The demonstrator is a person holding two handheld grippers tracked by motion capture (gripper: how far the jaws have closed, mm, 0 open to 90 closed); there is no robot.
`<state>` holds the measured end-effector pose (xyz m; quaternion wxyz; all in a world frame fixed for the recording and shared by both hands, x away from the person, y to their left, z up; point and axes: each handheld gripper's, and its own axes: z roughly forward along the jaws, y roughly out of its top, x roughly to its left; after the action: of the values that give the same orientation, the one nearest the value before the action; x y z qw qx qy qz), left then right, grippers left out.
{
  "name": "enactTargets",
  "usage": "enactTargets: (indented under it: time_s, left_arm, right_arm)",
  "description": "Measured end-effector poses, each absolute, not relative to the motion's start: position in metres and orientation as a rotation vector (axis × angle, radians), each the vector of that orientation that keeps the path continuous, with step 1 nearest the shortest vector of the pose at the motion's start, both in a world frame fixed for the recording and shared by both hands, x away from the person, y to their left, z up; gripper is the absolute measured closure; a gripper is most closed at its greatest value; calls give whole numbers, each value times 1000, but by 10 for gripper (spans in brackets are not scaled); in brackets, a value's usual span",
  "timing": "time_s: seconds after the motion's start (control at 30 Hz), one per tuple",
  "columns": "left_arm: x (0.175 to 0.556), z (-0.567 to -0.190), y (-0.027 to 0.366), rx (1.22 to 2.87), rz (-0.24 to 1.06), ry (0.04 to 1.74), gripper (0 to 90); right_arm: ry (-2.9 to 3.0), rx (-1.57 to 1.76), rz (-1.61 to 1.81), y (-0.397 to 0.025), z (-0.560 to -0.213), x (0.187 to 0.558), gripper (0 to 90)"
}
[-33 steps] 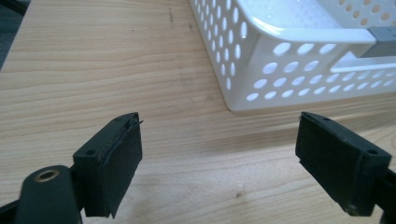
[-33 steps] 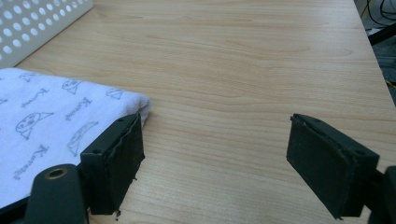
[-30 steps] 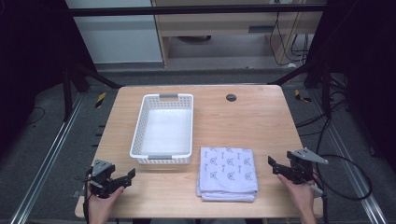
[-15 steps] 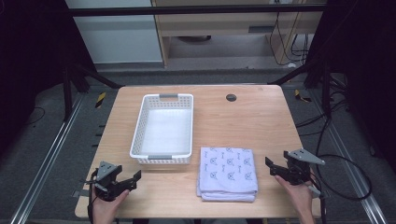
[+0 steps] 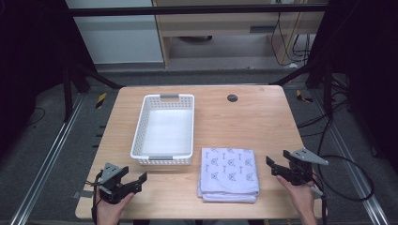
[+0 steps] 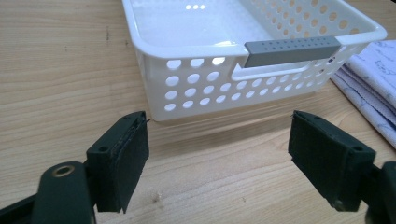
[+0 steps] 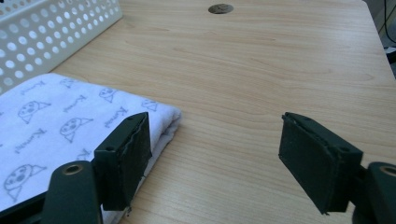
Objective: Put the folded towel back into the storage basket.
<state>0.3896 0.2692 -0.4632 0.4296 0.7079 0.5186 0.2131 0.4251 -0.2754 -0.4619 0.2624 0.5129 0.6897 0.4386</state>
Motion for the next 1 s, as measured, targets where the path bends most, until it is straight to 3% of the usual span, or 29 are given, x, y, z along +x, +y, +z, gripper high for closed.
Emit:
enactTargets:
  time_s: [1.0]
  left_arm:
    - [392, -427, 252, 1760, 562, 1194, 219]
  right_arm:
    - [1885, 1319, 1279, -262, -426, 429, 333]
